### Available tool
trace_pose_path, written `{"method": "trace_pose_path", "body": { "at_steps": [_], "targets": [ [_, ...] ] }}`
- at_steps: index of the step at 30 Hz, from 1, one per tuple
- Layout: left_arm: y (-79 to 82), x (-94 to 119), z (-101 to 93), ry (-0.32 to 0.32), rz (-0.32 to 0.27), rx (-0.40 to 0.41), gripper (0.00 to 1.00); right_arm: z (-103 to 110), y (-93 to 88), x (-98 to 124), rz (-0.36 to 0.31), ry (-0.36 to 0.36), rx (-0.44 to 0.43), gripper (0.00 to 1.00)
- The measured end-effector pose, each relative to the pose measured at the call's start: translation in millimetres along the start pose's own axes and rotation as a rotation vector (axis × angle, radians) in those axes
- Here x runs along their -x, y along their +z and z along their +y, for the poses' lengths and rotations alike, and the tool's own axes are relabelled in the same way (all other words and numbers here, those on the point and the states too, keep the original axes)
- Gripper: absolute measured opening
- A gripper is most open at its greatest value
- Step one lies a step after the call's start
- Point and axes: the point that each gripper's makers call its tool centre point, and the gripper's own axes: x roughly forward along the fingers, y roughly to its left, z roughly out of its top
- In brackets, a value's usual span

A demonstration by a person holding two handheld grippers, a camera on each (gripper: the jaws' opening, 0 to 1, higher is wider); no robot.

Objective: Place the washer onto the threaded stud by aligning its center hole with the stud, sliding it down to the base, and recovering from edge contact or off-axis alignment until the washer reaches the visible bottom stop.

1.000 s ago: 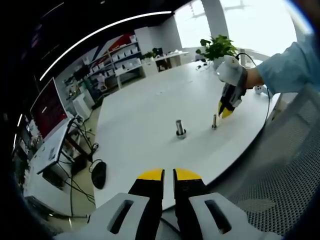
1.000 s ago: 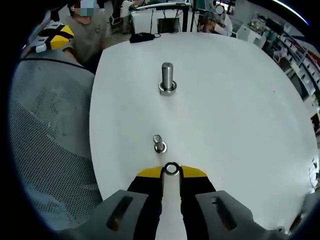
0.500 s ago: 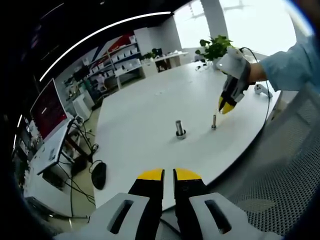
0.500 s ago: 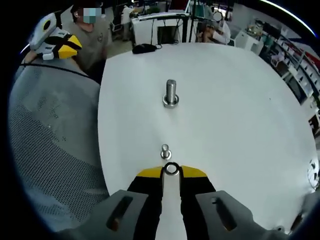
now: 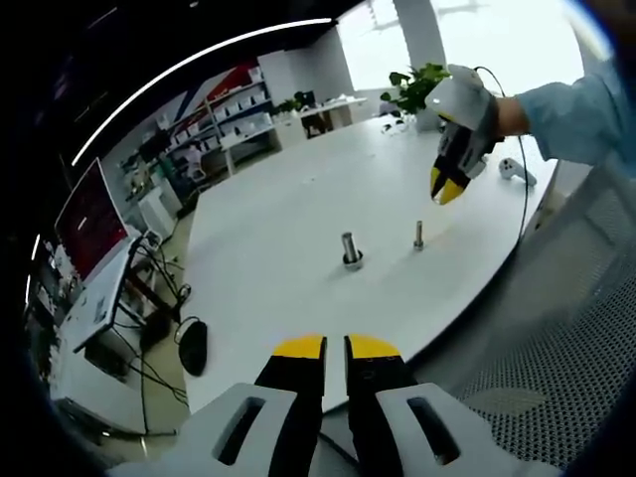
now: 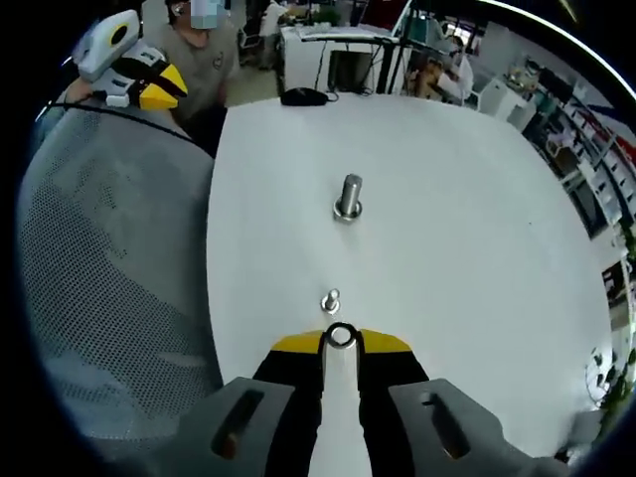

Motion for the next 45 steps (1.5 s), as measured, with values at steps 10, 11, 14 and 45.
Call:
{"method": "trace_pose_path", "body": {
  "at_steps": [10, 11, 14, 45],
  "targets": [
    [1.1, 0.8, 1.2, 0.006, -0.008, 0.001, 0.04, 6.7, 11.0, -5.3, 0.016, 0.032, 0.043, 0.13],
    [0.9, 0.7, 1.4, 0.007, -0.007, 0.001, 0.04, 7.8, 12.1, -7.4, 0.019, 0.037, 0.051, 0.13],
    [-0.3, 0.4, 0.8, 0.005, 0.001, 0.000, 0.04, 7.6, 13.4, -12.4, 0.035, 0.040, 0.078, 0.13],
    [1.3, -0.7, 5.2, 0.021, -0.006, 0.022, 0.04, 3.6, 15.8, -46.4, 0.136, 0.118, 0.212, 0.13]
  ]
}}
